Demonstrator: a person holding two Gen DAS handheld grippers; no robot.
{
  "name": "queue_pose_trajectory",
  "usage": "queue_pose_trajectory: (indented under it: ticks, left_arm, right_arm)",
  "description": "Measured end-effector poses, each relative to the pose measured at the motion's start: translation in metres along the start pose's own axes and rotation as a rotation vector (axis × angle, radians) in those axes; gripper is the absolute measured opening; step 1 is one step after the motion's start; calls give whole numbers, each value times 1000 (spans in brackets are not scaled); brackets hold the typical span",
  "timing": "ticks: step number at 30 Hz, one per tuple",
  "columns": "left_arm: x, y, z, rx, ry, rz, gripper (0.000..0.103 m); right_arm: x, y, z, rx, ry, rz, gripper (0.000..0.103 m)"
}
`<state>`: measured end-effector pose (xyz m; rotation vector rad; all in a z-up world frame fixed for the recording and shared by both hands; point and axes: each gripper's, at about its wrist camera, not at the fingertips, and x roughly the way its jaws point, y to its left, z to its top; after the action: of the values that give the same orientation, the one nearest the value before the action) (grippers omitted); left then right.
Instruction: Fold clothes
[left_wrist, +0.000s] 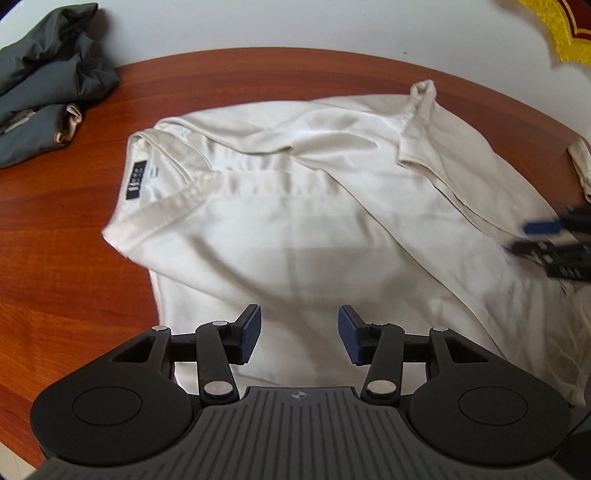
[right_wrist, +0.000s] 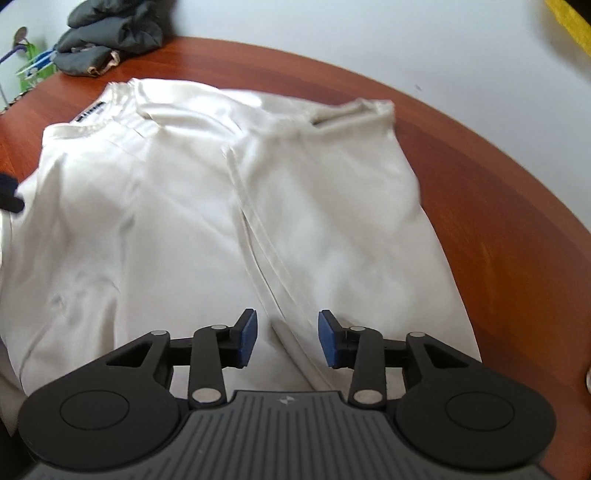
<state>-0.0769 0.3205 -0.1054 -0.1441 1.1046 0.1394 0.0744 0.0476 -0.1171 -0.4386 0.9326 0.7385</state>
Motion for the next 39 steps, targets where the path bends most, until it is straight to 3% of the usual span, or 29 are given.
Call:
queue_pose_trajectory:
  ticks: [14, 16, 18, 19, 23, 27, 37, 39]
  left_arm:
    - [-24, -5, -28, -25, 2, 12, 53]
    - [-26, -4, -32, -37, 7, 19, 54]
    - [-27, -3, -36, -49, 12, 24, 54]
    - [-28, -2, -39, -57, 14, 28, 54]
    - [-29, 1, -43, -82, 20, 39, 54]
    - [-28, -1, -44, -94, 25, 47, 54]
    - [-29, -1, -45, -97, 37, 68, 54]
    - [-29, 1, -46, -102, 41, 74, 54]
  right_arm:
    - [43, 28, 69, -116, -59, 37, 45]
    - [51, 29, 73, -114, -50, 27, 37]
    - [56, 26, 75, -101, -46, 22, 7]
    - [57, 24, 75, -91, -48, 20, 5]
    - [42, 3, 76, -53, -94, -6, 3]
    - [15, -30, 77, -16, -153, -87, 3]
    - [-15, -176, 86, 261, -158, -382, 4]
    - [-17, -202, 87, 330, -158, -435, 9]
